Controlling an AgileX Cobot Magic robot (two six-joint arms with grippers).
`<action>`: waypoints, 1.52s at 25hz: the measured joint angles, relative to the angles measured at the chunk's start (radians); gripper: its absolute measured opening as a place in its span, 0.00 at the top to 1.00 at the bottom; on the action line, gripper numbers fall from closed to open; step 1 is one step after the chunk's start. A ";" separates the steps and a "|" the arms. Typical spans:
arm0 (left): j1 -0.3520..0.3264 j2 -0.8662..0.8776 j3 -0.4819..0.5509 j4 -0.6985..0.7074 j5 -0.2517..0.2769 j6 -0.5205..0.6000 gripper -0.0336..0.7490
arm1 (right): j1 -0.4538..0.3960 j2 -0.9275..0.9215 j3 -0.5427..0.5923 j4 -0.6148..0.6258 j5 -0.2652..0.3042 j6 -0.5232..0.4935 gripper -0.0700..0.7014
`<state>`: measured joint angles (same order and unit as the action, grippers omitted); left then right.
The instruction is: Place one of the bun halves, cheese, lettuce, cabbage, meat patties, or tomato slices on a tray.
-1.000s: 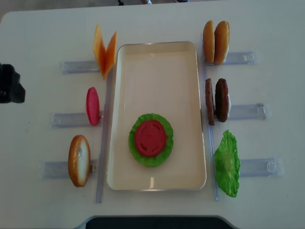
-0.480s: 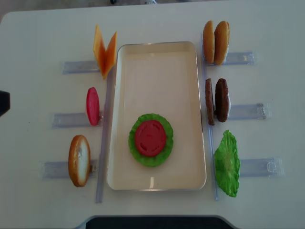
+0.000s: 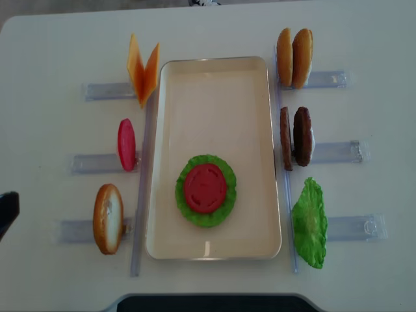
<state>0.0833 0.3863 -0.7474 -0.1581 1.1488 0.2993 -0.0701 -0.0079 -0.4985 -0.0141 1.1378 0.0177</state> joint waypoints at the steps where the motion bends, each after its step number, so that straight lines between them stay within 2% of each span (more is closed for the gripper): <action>1: 0.000 -0.032 0.015 -0.001 0.004 0.000 0.26 | 0.000 0.000 0.000 0.000 0.000 0.000 0.21; 5: 0.000 -0.148 0.092 -0.027 0.011 0.002 0.26 | 0.000 0.000 0.000 0.000 0.000 0.000 0.21; 14: -0.001 -0.397 0.230 -0.048 -0.015 0.002 0.26 | 0.000 0.000 0.000 0.000 0.000 0.000 0.21; 21: -0.001 -0.402 0.268 -0.054 -0.014 0.002 0.26 | 0.000 0.000 0.000 0.000 0.000 0.000 0.21; 38: -0.001 -0.402 0.269 -0.054 -0.014 0.002 0.27 | 0.000 0.000 0.000 0.000 0.000 0.000 0.21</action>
<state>0.0824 -0.0161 -0.4788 -0.2126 1.1343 0.3016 -0.0701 -0.0079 -0.4985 -0.0141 1.1378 0.0177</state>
